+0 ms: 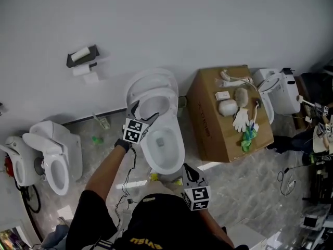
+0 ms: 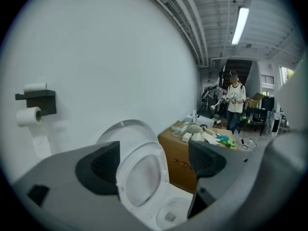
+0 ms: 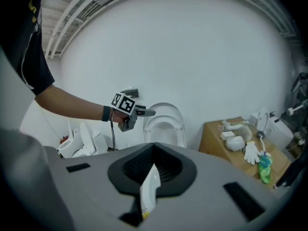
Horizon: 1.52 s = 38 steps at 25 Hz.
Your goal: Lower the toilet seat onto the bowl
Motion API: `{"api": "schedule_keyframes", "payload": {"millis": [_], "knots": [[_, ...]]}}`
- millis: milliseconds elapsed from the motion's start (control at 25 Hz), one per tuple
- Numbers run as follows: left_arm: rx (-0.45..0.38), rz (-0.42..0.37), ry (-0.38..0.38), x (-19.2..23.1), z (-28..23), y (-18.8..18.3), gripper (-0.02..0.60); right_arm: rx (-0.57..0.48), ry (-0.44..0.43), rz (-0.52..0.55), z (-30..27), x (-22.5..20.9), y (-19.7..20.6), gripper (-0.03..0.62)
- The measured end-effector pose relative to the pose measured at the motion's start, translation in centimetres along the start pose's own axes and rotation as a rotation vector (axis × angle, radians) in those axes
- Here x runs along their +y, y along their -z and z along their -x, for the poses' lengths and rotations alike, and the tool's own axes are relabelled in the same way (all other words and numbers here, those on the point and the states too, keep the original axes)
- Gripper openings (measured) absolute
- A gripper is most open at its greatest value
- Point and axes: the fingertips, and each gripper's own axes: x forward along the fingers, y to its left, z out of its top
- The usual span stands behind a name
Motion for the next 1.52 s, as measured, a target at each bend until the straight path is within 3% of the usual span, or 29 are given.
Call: {"api": "schedule_keyframes", "payload": {"millis": [280,560,720,840,1080,1520], "knots": [[0.071,-0.059,-0.022,1.2,-5.2,1.5,0.456,0.027,-0.051,0.014,-2.3,-0.7,0.8,-0.006],[0.159,-0.182,0.003,1.9,-9.3,2.5,0.456,0.094,-0.096,0.025,-2.4,0.9,3.3,-0.005],[0.157,-0.163,-0.026,3.5,-10.8,1.9,0.449,0.093,-0.066,0.006,-2.1,0.0,3.3,-0.005],[0.148,-0.127,-0.061,4.8,-11.7,1.3,0.398,0.098,-0.051,-0.01,-1.9,-0.3,3.5,-0.005],[0.26,-0.238,-0.074,5.1,-12.7,3.5,0.271,0.11,-0.042,-0.016,-1.8,-0.6,4.1,-0.005],[0.314,-0.277,-0.11,5.6,-13.3,4.4,0.196,0.112,-0.046,-0.019,-1.7,-0.1,4.1,-0.005]]}}
